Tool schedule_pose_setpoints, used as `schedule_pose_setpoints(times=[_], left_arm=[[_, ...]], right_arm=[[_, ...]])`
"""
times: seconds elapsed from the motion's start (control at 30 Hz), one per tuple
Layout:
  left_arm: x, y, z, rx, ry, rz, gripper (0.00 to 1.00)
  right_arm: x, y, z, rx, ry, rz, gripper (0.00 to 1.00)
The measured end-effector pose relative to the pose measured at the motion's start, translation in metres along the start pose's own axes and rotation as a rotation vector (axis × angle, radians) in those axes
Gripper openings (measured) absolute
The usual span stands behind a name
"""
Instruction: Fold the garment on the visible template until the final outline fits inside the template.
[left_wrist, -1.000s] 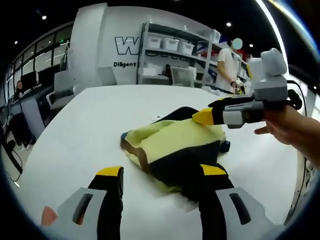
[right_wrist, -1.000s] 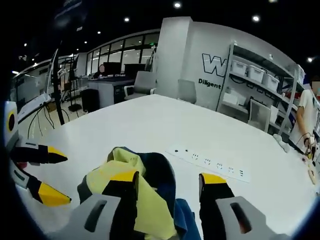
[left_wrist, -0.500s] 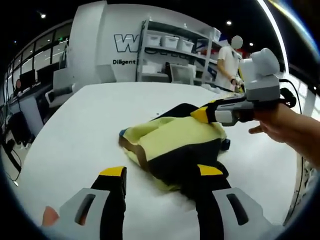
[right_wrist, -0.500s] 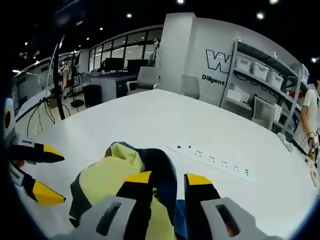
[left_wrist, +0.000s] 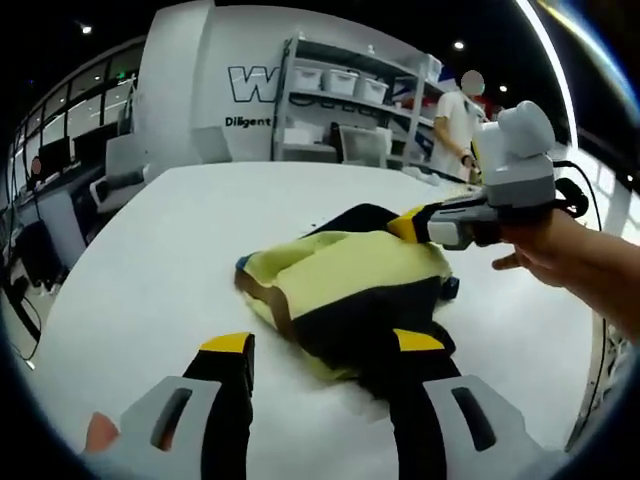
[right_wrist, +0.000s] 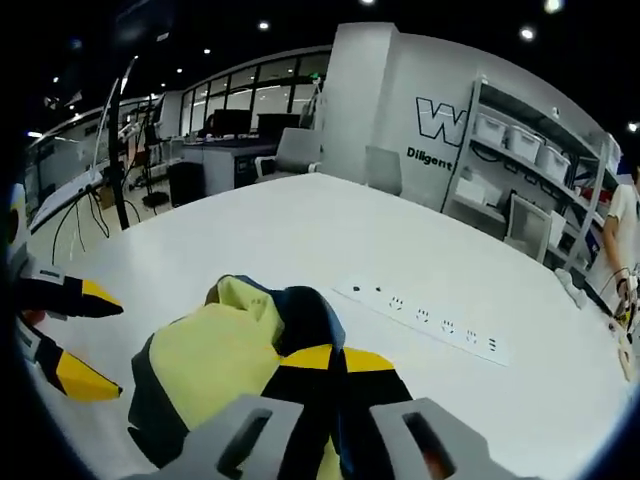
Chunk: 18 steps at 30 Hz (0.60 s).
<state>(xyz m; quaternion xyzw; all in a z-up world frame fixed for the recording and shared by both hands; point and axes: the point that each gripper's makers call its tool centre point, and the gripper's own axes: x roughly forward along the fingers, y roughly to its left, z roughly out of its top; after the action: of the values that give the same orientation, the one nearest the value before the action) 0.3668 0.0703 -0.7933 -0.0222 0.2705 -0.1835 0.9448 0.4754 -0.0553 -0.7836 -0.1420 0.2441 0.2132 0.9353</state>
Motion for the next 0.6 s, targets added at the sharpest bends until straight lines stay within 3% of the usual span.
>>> schedule_pose_setpoints(times=[0.33, 0.6], left_arm=[[0.002, -0.002, -0.003, -0.001, 0.010, -0.005, 0.47], [0.002, -0.006, -0.006, 0.004, 0.023, -0.012, 0.46]], right_arm=[[-0.016, -0.002, 0.007, -0.025, -0.033, -0.013, 0.00], [-0.047, -0.010, 0.031, -0.022, -0.114, -0.045, 0.00]])
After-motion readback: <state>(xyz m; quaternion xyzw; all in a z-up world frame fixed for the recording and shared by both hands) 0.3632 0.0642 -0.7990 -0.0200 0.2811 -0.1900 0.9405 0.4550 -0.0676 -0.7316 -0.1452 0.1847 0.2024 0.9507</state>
